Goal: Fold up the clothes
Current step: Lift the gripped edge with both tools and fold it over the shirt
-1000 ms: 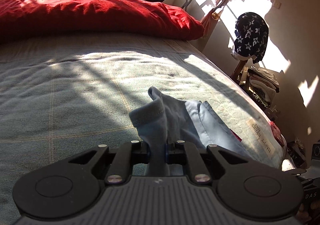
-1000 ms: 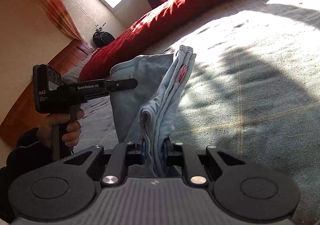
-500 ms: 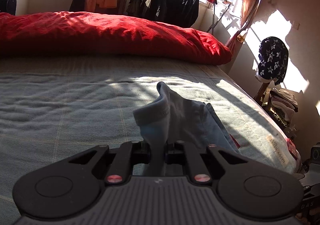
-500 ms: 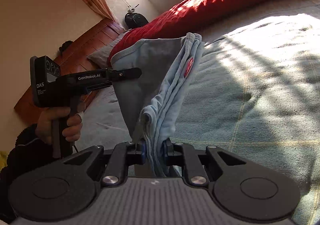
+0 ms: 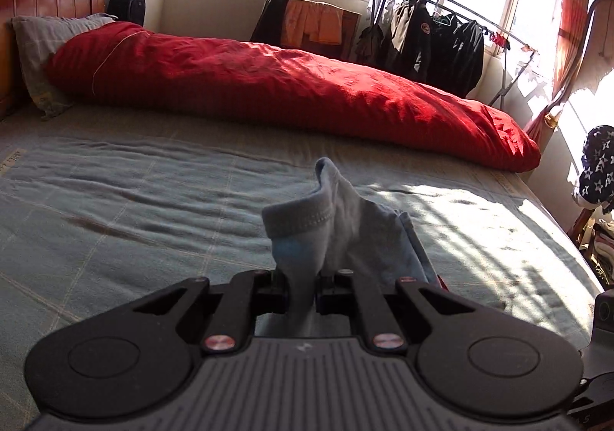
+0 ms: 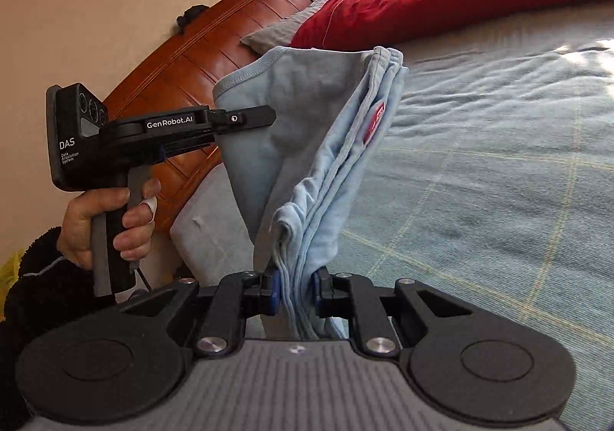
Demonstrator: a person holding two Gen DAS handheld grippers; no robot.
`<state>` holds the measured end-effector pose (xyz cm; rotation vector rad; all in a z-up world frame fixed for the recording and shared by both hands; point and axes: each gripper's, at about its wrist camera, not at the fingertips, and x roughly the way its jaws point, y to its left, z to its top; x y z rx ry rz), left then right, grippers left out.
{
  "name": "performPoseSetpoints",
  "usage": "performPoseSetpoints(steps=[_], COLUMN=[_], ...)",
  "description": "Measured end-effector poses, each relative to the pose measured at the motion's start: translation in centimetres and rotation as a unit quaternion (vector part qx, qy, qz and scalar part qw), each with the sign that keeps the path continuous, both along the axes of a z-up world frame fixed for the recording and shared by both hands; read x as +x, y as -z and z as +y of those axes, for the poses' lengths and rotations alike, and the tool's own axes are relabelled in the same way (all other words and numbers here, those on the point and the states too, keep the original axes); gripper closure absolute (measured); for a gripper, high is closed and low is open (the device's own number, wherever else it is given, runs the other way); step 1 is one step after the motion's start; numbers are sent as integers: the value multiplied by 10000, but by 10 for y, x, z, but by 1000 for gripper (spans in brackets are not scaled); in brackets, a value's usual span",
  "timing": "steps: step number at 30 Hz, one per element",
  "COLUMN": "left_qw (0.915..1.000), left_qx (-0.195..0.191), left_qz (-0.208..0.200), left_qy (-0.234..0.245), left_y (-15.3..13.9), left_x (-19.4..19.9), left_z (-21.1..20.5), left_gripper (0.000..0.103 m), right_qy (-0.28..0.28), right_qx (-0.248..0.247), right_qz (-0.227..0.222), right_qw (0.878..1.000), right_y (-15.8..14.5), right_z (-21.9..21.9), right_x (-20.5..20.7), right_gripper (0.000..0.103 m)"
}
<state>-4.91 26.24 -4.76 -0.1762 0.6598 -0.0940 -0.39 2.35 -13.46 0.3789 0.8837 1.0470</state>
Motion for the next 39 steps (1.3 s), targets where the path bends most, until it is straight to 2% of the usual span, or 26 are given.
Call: performPoseSetpoints(steps=[10, 15, 20, 26, 33, 39], left_qw=[9952, 9914, 9864, 9813, 9810, 9804], left_qx=[315, 494, 763, 915, 1005, 1094], left_qz=[119, 189, 381, 729, 1028, 1171], left_qy=[-914, -1200, -1408, -1529, -1300, -1146], left_y=[-3, -4, -1, 23, 64, 88], left_x=[8, 22, 50, 88, 129, 144], left_z=[107, 144, 169, 185, 177, 170], left_gripper=[94, 94, 94, 94, 94, 94], right_qy=[-858, -1179, -1318, -1167, -886, -778], right_qx=[-8, 39, 151, 280, 106, -5], right_qz=[293, 425, 783, 1219, 1271, 1356], right_qw=[9959, 9921, 9881, 9853, 9879, 9877], right_y=[19, 29, 46, 69, 86, 102], right_z=[146, 205, 249, 272, 259, 248], right_x=[16, 21, 32, 49, 56, 54], right_gripper=[85, 85, 85, 85, 85, 85])
